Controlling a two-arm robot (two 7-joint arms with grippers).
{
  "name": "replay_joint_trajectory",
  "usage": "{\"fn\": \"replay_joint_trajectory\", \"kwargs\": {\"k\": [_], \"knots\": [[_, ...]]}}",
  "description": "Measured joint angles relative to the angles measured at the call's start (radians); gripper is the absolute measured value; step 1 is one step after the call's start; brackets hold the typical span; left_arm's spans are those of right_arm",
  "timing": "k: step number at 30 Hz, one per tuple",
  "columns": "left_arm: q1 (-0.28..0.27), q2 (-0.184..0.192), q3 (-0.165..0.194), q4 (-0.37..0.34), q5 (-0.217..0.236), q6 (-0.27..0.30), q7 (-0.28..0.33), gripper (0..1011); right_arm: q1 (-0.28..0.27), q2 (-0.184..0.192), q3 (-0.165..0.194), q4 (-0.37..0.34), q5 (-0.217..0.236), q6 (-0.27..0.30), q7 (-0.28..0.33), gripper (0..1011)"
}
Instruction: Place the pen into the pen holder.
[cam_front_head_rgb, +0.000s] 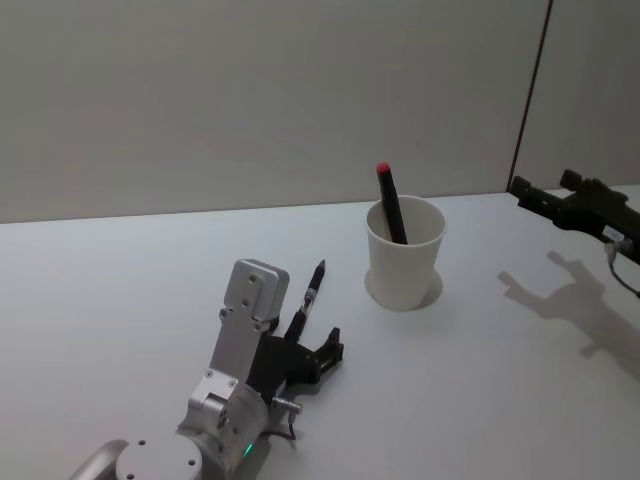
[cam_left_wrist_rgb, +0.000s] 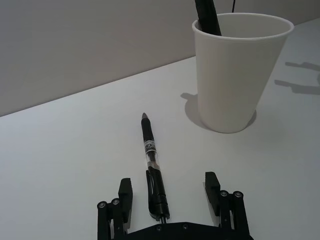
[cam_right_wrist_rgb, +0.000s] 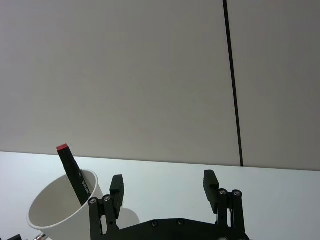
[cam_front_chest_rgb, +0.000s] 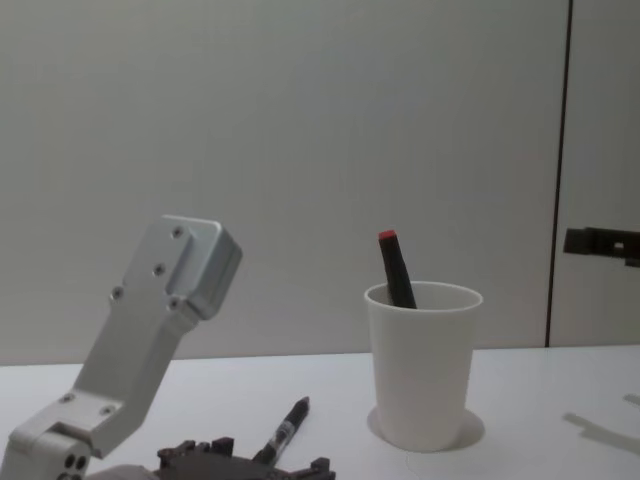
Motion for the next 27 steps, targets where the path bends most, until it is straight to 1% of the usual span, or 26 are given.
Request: {"fn": "replay_joint_trajectory", "kwargs": {"k": [5, 6, 8, 9, 10, 11, 13, 14, 16, 17, 19, 21, 24, 25, 27], "knots": [[0.000, 0.000, 0.000, 0.000, 0.003, 0.002, -0.001, 819, 0.000, 0.000, 0.000, 0.000, 0.000, 0.000, 0.000, 1002], [0.001, -0.001, 0.000, -0.001, 0.003, 0.002, -0.001, 765, 0.000, 0.000, 0.000, 0.000, 0.000, 0.000, 0.000, 1002], [0.001, -0.001, 0.000, -0.001, 0.004, 0.003, -0.001, 733, 0.000, 0.000, 0.000, 0.000, 0.000, 0.000, 0.000, 1002], [0.001, -0.001, 0.000, -0.001, 0.004, 0.003, -0.002, 676, 0.000, 0.000, 0.000, 0.000, 0.000, 0.000, 0.000, 1002], [0.001, -0.001, 0.000, -0.001, 0.005, 0.004, -0.002, 676, 0.000, 0.000, 0.000, 0.000, 0.000, 0.000, 0.000, 1002], [0.001, -0.001, 0.000, -0.001, 0.005, 0.004, -0.002, 629, 0.000, 0.000, 0.000, 0.000, 0.000, 0.000, 0.000, 1002], [0.001, -0.001, 0.000, -0.001, 0.005, 0.004, -0.002, 589, 0.000, 0.000, 0.000, 0.000, 0.000, 0.000, 0.000, 1002], [0.001, -0.001, 0.000, -0.001, 0.006, 0.004, -0.002, 534, 0.000, 0.000, 0.000, 0.000, 0.000, 0.000, 0.000, 1002], [0.001, -0.001, 0.000, -0.001, 0.006, 0.005, -0.002, 475, 0.000, 0.000, 0.000, 0.000, 0.000, 0.000, 0.000, 1002], [0.001, -0.001, 0.000, -0.001, 0.006, 0.005, -0.002, 427, 0.000, 0.000, 0.000, 0.000, 0.000, 0.000, 0.000, 1002], [0.001, -0.002, 0.000, -0.001, 0.006, 0.005, -0.003, 389, 0.000, 0.000, 0.000, 0.000, 0.000, 0.000, 0.000, 1002], [0.001, -0.002, 0.000, -0.001, 0.007, 0.005, -0.003, 306, 0.000, 0.000, 0.000, 0.000, 0.000, 0.000, 0.000, 1002], [0.001, -0.002, 0.000, -0.001, 0.007, 0.005, -0.003, 210, 0.000, 0.000, 0.000, 0.000, 0.000, 0.000, 0.000, 1002], [0.001, -0.002, 0.000, -0.001, 0.007, 0.005, -0.003, 186, 0.000, 0.000, 0.000, 0.000, 0.000, 0.000, 0.000, 1002], [0.001, -0.002, 0.000, -0.001, 0.007, 0.005, -0.003, 170, 0.000, 0.000, 0.000, 0.000, 0.000, 0.000, 0.000, 1002]]}}
